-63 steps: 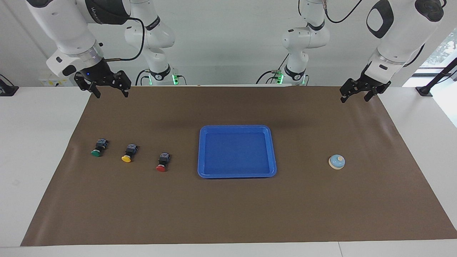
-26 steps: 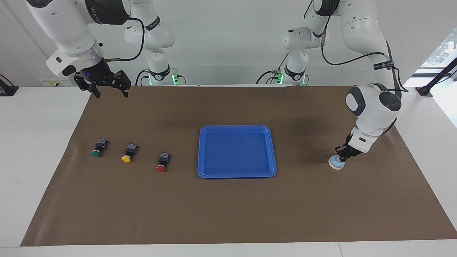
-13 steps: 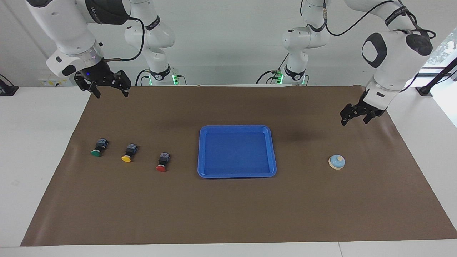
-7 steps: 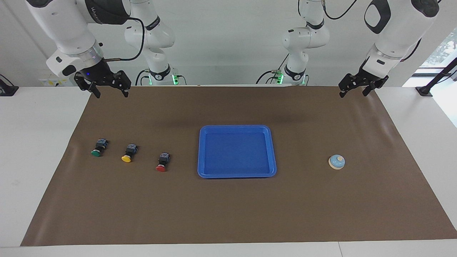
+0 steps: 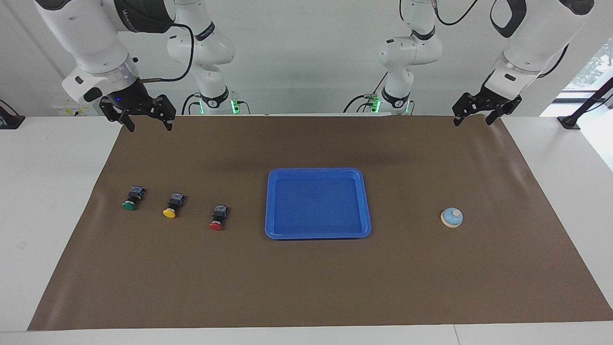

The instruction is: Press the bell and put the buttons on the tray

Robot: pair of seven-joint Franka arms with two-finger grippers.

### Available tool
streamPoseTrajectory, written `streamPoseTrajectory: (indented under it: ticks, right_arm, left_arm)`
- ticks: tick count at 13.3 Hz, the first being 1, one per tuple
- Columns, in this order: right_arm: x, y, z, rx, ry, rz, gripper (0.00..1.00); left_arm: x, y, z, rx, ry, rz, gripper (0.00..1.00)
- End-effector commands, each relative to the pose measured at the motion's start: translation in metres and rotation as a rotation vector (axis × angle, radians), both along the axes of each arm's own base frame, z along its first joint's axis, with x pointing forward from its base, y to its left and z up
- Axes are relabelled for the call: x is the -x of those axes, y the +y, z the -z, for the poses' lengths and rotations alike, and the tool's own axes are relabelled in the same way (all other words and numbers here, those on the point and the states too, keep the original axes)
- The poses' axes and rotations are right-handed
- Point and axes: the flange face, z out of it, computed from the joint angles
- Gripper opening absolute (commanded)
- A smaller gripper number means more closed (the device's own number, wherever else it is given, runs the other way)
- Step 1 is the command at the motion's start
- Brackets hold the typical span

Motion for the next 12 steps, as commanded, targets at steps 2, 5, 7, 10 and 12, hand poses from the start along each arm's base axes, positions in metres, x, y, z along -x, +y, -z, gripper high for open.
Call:
streamPoseTrajectory:
  ticks: [2, 5, 7, 10, 12]
  right_arm:
    - [0.0007, -0.0053, 0.0004, -0.002, 0.010, -0.012, 1.00]
    - [0.0007, -0.0062, 0.0004, -0.001, 0.010, -0.009, 1.00]
    - [0.0008, -0.0085, 0.0004, -0.002, 0.010, -0.005, 1.00]
    - [0.0009, -0.0086, 0.0011, -0.002, 0.011, -0.005, 1.00]
    - [0.0008, -0.0079, 0.0004, -0.001, 0.010, -0.007, 1.00]
  left_arm:
    - [0.0027, -0.0001, -0.0014, 0.000, 0.026, 0.012, 1.00]
    - [0.0023, -0.0007, -0.0021, 0.004, 0.018, 0.013, 1.00]
    - [0.0025, -0.0018, -0.0011, 0.007, 0.017, 0.014, 1.00]
    - [0.0027, -0.0002, -0.0002, 0.007, 0.020, 0.008, 1.00]
    - [0.0030, -0.0008, -0.0007, 0.005, 0.021, 0.002, 1.00]
